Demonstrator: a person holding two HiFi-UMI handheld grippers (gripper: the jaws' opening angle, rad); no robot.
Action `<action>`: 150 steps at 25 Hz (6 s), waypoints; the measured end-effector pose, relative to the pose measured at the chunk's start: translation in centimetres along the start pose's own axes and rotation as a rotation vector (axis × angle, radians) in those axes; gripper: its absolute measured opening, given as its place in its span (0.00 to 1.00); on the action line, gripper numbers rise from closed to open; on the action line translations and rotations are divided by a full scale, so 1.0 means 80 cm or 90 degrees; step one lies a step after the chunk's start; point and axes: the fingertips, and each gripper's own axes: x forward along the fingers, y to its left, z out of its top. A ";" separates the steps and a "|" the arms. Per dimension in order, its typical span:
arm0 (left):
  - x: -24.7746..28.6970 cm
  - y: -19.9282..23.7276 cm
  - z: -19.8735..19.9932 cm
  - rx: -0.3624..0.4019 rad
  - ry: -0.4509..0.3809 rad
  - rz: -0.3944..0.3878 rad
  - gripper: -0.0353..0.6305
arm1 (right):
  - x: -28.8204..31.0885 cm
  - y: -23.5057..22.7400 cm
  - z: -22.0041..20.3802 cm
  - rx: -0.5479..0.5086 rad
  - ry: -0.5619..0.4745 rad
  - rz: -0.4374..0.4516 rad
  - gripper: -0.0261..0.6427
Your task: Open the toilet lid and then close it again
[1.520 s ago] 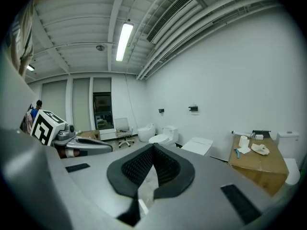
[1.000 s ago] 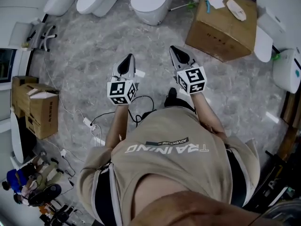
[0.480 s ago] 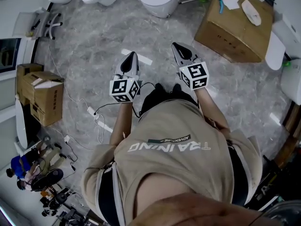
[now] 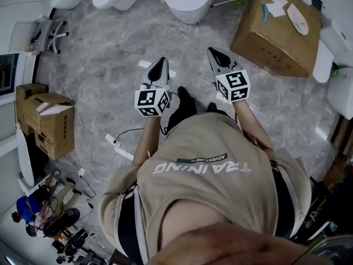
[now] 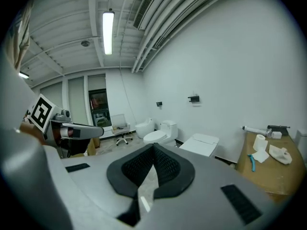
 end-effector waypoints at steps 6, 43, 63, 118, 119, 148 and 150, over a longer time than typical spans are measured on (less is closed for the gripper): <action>0.034 0.093 0.026 0.038 -0.008 -0.019 0.06 | 0.066 0.018 0.048 -0.029 -0.022 -0.026 0.06; 0.393 0.252 0.127 0.038 0.064 -0.056 0.06 | 0.376 -0.235 0.105 0.043 0.002 -0.048 0.06; 0.511 0.347 0.158 0.037 0.079 -0.220 0.06 | 0.483 -0.256 0.141 0.082 0.026 -0.194 0.06; 0.729 0.431 -0.332 0.103 0.556 -0.213 0.06 | 0.626 -0.332 -0.374 0.351 0.350 -0.166 0.06; 0.724 0.440 -0.347 0.096 0.568 -0.209 0.06 | 0.630 -0.324 -0.387 0.351 0.362 -0.160 0.06; 0.738 0.428 -0.459 0.123 0.554 -0.332 0.06 | 0.660 -0.327 -0.459 0.332 0.338 -0.171 0.06; 0.738 0.427 -0.458 0.135 0.554 -0.346 0.06 | 0.660 -0.328 -0.458 0.316 0.340 -0.167 0.06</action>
